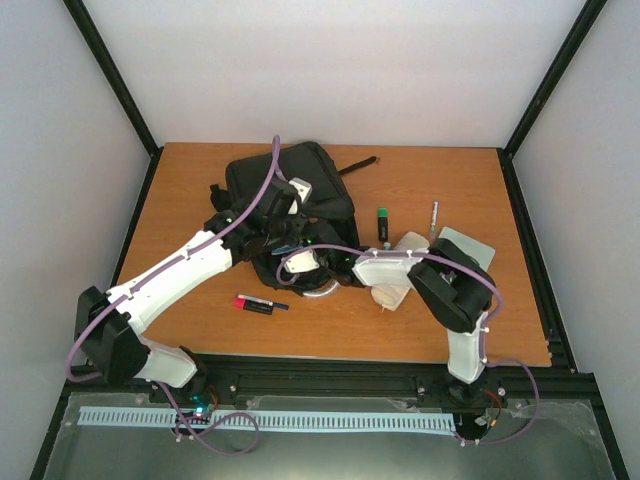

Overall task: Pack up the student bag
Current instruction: Place the book in the student bag.

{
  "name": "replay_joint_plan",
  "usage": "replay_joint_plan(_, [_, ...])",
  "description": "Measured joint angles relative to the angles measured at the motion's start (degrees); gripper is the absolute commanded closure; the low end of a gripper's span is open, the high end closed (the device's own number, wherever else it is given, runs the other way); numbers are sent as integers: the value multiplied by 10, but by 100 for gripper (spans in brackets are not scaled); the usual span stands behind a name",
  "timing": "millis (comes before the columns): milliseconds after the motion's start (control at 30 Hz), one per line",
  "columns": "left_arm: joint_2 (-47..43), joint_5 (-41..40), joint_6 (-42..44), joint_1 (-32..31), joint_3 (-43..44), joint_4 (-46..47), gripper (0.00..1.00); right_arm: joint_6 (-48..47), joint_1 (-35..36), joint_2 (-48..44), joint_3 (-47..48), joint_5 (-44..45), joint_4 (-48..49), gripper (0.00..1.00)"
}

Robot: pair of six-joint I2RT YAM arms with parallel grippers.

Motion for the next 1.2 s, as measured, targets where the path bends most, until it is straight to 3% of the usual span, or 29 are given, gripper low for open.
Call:
replay_joint_plan(300, [0, 6, 1, 0, 0, 0, 99, -24, -24, 61, 32, 10, 62, 81])
replay_joint_plan(467, [0, 6, 1, 0, 0, 0, 99, -13, -24, 43, 16, 5, 54, 73])
replay_joint_plan(633, [3, 8, 1, 0, 0, 0, 99, 31, -17, -42, -25, -26, -6, 65])
replay_joint_plan(1000, [40, -2, 1, 0, 6, -2, 99, 173, -5, -249, -143, -125, -191, 61])
replay_joint_plan(1200, [88, -2, -1, 0, 29, -18, 99, 260, -77, -341, -187, -205, -306, 58])
